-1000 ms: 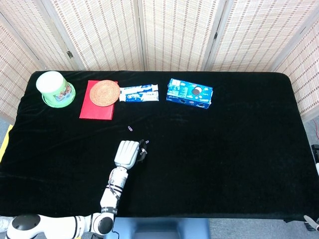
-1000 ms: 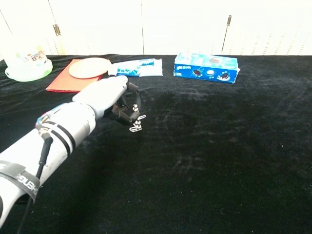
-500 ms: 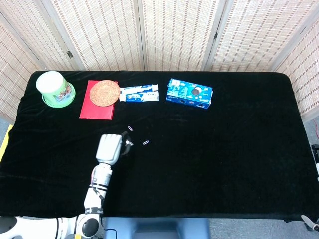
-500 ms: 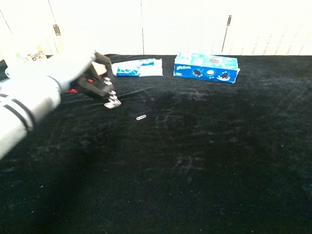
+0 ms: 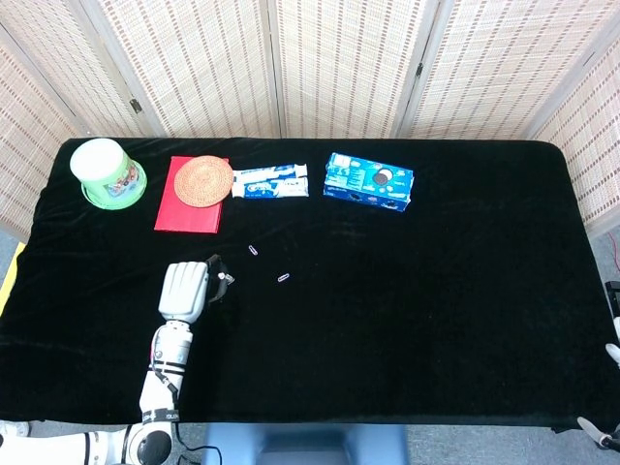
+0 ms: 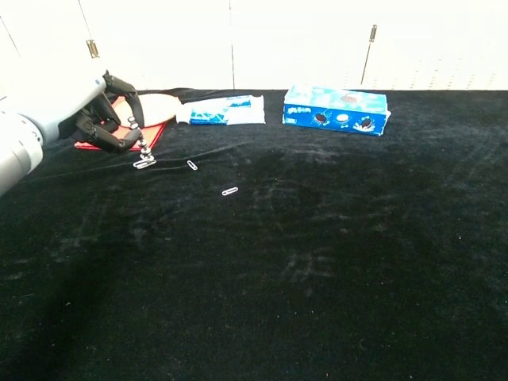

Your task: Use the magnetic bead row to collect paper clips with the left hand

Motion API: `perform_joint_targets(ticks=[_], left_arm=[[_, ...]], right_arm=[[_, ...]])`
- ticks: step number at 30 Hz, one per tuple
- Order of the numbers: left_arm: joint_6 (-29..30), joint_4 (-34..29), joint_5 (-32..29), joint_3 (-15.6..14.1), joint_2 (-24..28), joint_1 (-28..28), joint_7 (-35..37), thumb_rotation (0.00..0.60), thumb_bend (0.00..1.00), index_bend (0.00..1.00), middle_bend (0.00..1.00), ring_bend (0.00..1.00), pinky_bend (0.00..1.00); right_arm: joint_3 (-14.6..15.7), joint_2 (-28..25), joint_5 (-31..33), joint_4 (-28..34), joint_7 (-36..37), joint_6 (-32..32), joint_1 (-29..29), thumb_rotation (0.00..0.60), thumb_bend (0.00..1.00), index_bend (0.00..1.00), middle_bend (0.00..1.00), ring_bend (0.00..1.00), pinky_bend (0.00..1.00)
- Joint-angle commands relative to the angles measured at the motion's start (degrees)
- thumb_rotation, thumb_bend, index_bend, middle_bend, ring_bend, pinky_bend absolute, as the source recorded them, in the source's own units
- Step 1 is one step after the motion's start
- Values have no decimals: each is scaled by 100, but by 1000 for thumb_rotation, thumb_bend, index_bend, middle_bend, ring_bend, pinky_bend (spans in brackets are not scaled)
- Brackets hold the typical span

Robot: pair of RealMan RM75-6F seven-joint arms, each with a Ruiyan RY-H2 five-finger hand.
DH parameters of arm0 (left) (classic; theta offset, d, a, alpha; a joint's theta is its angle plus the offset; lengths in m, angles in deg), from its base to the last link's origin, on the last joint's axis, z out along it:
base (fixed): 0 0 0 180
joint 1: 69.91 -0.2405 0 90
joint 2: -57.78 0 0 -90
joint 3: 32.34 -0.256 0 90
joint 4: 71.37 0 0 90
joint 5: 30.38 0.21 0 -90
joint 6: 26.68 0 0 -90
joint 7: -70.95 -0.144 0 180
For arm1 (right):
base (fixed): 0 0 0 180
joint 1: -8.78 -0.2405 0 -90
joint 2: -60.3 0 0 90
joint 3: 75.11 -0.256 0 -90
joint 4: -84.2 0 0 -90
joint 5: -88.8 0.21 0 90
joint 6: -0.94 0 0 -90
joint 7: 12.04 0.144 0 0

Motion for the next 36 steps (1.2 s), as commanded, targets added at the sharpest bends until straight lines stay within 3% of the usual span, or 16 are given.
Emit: perform_joint_targets(ticks=[1, 3, 6, 15, 22, 25, 26, 28, 30, 32, 33, 34, 36], left_arm=[[-115, -129, -171, 0, 104, -17, -39, 600, 507, 625, 1000, 1000, 1000], [-281, -313, -451, -6, 266, -5, -210, 600, 356, 350, 1000, 1000, 1000], [-362, -426, -599, 6, 385, 17, -290, 600, 229, 175, 1000, 1000, 1000], [-297, -576, -427, 2, 536, -16, -28, 600, 173, 155, 1000, 1000, 1000], [-36, -819, 206, -140, 749, -166, 280, 600, 168, 153, 1000, 1000, 1000], [81, -1028, 517, -334, 953, -297, 300, 600, 168, 150, 904, 979, 1000], [97, -1128, 610, -416, 1042, -355, 344, 600, 168, 141, 818, 916, 991], [83, -1293, 755, -573, 1230, -453, 430, 600, 167, 114, 631, 712, 881], [58, -1389, 820, -681, 1359, -514, 465, 600, 165, 58, 351, 387, 585], [-13, -1600, 1002, -959, 1668, -655, 566, 600, 161, 10, 108, 123, 268], [-70, -1712, 1286, -1418, 2039, -873, 698, 600, 160, 0, 33, 43, 128], [-34, -1714, 1614, -1688, 2299, -1023, 915, 600, 159, 0, 4, 8, 47], [165, -1494, 2086, -2091, 2659, -1335, 1264, 600, 159, 0, 0, 0, 0]], right_arm=[[10, -2, -19, -12, 8, -5, -4, 600, 104, 0, 0, 0, 0], [15, 1, -26, -20, 20, -12, -3, 600, 104, 0, 0, 0, 0], [13, 7, -20, -21, 24, -28, 6, 600, 104, 0, 0, 0, 0], [25, 15, -41, -15, -3, -57, 13, 600, 104, 0, 0, 0, 0], [35, 12, -51, 0, -32, -46, 4, 600, 104, 0, 0, 0, 0], [42, 11, -64, -2, -36, -62, 10, 600, 104, 0, 0, 0, 0], [43, 11, -66, -5, -30, -73, 14, 600, 104, 0, 0, 0, 0], [42, 12, -65, -9, -25, -90, 21, 600, 104, 0, 0, 0, 0], [41, 12, -63, -13, -20, -96, 25, 600, 104, 0, 0, 0, 0], [45, 13, -68, -24, -7, -111, 31, 600, 104, 0, 0, 0, 0], [44, 11, -68, -33, 6, -122, 35, 600, 104, 0, 0, 0, 0], [44, 10, -63, -44, 19, -121, 36, 600, 104, 0, 0, 0, 0], [32, 4, -27, -50, 65, -97, 29, 600, 104, 0, 0, 0, 0]])
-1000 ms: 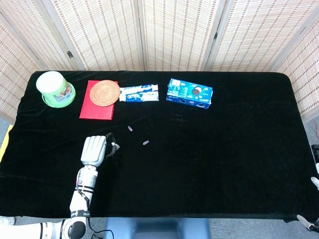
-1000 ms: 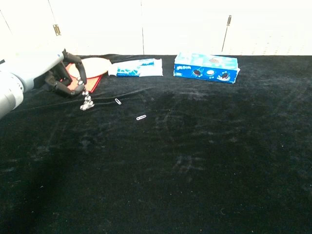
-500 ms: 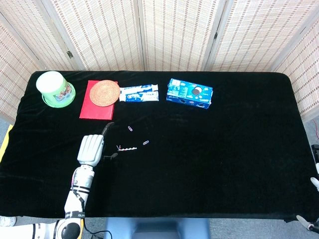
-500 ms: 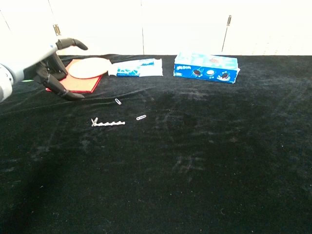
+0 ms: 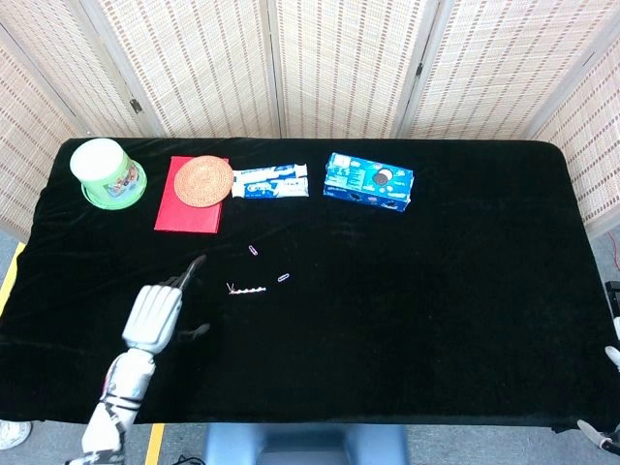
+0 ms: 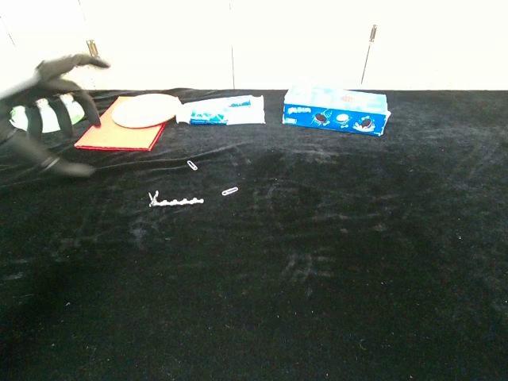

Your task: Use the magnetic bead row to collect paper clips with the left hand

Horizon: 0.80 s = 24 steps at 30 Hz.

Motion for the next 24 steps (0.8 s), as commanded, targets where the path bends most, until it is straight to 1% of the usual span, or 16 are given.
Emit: perform_joint_targets(ticks=[1, 2, 4, 6, 7, 9, 10, 12, 14, 15, 17, 21, 24], left_arm=[[275, 177, 1126, -1057, 924, -740, 742, 600, 158, 0, 0, 0, 0], [439, 344, 1322, -1179, 972, -890, 871, 600, 157, 0, 0, 0, 0], [888, 872, 1796, -1463, 981, -1277, 1181, 600, 154, 0, 0, 0, 0], [1333, 1484, 2180, -1661, 888, -1630, 1394, 600, 146, 0, 0, 0, 0], [1640, 1924, 2355, -1736, 760, -1871, 1534, 600, 142, 0, 0, 0, 0], [2046, 2589, 2484, -1801, 516, -2239, 1868, 600, 139, 0, 0, 0, 0], [2125, 2767, 2446, -1793, 436, -2356, 1984, 600, 139, 0, 0, 0, 0], [2102, 2842, 2481, -1830, 511, -2439, 1959, 600, 128, 0, 0, 0, 0], [2298, 2952, 2559, -1691, 481, -2481, 2164, 600, 109, 0, 0, 0, 0], [2239, 2987, 2499, -1671, 509, -2499, 2346, 600, 105, 0, 0, 0, 0], [2076, 2961, 2381, -1638, 606, -2487, 2560, 600, 98, 0, 0, 0, 0], [1809, 2853, 2191, -1542, 728, -2500, 2625, 600, 98, 0, 0, 0, 0], [1794, 2787, 2191, -1489, 782, -2552, 2614, 600, 98, 0, 0, 0, 0]], right_arm=[[-15, -10, 45, -7, 54, 36, -13, 600, 104, 0, 0, 0, 0], [-20, -17, 62, -8, 69, 58, -20, 600, 104, 0, 0, 0, 0], [-26, -28, 86, 7, 74, 106, -41, 600, 104, 0, 0, 0, 0], [-20, -30, 74, 30, 32, 125, -51, 600, 104, 0, 0, 0, 0], [-18, -19, 61, 48, -20, 114, -47, 600, 104, 0, 0, 0, 0], [-7, 12, 21, 82, -155, 82, -33, 600, 104, 0, 0, 0, 0], [2, 24, -1, 101, -212, 76, -30, 600, 104, 0, 0, 0, 0], [-5, 63, -26, 119, -379, 49, -23, 600, 104, 0, 0, 0, 0], [-73, 108, 102, 159, -567, 69, -11, 600, 104, 0, 0, 0, 0], [-114, 122, 185, 211, -625, 104, -16, 600, 104, 0, 0, 0, 0], [-105, 96, 217, 265, -607, 187, -36, 600, 104, 0, 0, 0, 0], [-68, 67, 136, 301, -632, 205, -57, 600, 104, 0, 0, 0, 0], [-52, 68, 95, 336, -699, 255, -92, 600, 104, 0, 0, 0, 0]])
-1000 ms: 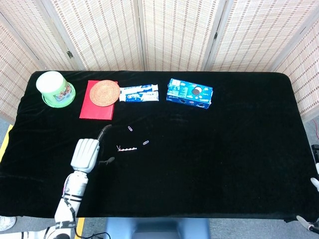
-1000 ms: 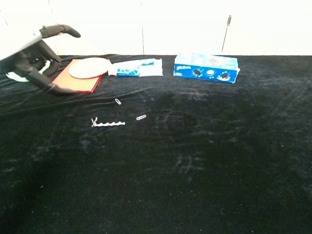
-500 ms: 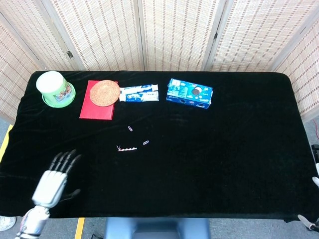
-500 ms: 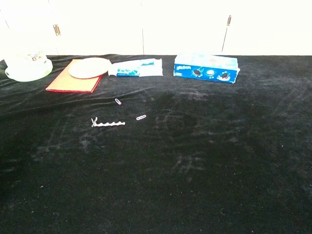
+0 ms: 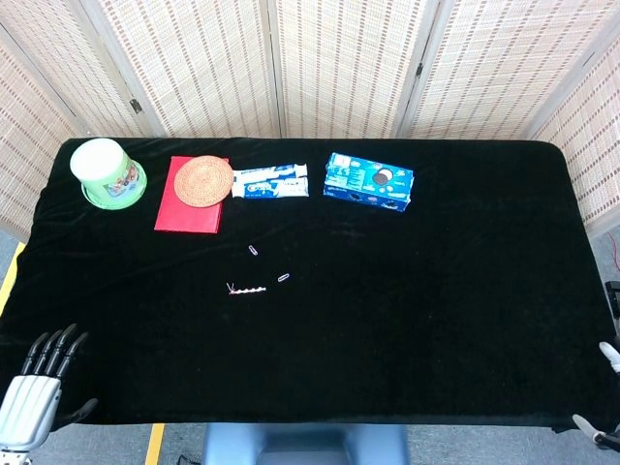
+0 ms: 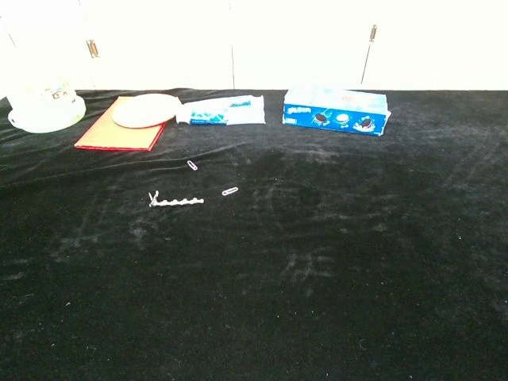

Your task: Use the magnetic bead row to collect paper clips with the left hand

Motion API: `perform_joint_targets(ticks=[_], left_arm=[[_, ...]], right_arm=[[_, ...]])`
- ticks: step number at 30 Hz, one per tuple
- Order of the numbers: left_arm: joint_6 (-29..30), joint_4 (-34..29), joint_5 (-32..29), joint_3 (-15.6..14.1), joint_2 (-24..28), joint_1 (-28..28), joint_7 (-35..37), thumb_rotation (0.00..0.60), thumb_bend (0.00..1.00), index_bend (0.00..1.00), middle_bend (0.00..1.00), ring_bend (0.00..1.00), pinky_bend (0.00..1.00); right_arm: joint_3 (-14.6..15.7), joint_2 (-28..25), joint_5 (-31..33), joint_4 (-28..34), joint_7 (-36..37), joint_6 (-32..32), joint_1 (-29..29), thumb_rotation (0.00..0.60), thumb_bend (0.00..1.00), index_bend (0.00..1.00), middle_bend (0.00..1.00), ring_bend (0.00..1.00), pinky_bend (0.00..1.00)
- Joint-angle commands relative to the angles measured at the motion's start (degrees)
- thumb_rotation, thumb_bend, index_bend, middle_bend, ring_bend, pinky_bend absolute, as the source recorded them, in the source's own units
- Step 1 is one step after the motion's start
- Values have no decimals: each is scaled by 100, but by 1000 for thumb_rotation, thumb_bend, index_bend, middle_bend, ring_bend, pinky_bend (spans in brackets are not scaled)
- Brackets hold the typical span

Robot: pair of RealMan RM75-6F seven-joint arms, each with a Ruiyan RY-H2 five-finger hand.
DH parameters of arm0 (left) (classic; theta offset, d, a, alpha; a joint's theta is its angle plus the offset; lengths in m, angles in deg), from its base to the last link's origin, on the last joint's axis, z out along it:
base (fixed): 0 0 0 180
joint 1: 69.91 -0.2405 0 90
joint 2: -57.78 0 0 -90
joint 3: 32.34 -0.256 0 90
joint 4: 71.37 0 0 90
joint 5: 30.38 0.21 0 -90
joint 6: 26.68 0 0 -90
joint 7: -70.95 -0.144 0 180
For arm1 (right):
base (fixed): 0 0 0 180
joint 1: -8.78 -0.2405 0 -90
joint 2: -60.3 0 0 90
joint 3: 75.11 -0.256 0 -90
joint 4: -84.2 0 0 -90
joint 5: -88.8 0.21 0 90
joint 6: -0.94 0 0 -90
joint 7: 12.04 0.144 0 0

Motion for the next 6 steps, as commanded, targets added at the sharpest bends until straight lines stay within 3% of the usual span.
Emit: perform_joint_targets(ticks=[1, 6], left_arm=[[-55, -58, -24, 102, 81, -93, 83, 600, 98, 0, 0, 0, 0], [-121, -58, 3, 187, 90, -145, 69, 600, 98, 0, 0, 0, 0]], right_arm=[[9, -3, -19, 36, -67, 73, -45, 600, 104, 0, 0, 0, 0], [25, -37, -13, 110, -146, 275, -147, 600, 104, 0, 0, 0, 0]])
